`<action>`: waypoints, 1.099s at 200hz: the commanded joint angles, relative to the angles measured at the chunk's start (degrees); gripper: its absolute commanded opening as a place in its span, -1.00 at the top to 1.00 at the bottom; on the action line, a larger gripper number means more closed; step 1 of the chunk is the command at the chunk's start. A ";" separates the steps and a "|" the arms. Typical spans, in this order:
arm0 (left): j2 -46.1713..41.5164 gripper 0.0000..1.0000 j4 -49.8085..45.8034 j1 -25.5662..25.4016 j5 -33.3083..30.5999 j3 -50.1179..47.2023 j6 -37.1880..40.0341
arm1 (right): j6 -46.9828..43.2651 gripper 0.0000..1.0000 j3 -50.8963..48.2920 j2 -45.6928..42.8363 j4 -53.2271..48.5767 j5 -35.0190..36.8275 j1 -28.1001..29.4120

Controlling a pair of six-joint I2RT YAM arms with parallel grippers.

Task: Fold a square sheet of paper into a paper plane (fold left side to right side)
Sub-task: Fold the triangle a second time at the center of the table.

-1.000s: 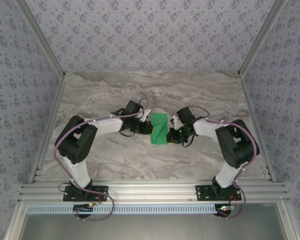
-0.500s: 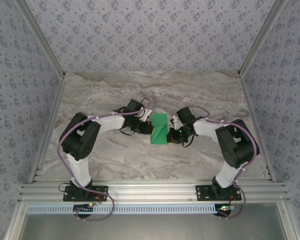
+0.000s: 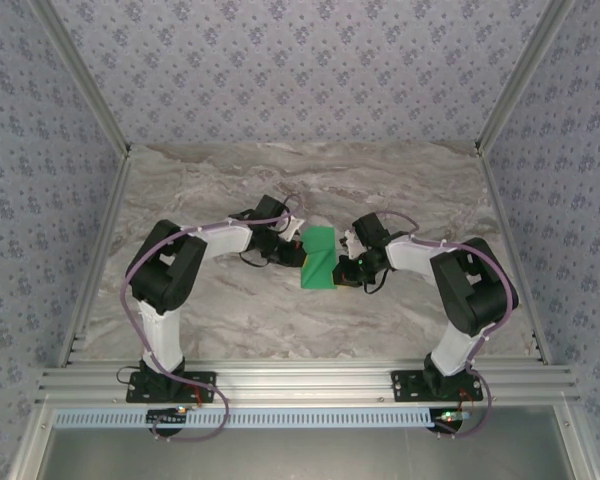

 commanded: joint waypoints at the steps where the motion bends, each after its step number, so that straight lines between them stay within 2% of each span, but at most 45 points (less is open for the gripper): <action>1: 1.23 0.97 -1.35 0.20 1.55 1.86 1.57 | -1.16 0.91 -0.88 2.50 -6.16 5.30 0.38; 220: 3.86 0.96 -2.38 0.27 -0.06 2.74 2.15 | -1.59 0.90 0.01 2.86 -7.62 6.20 0.94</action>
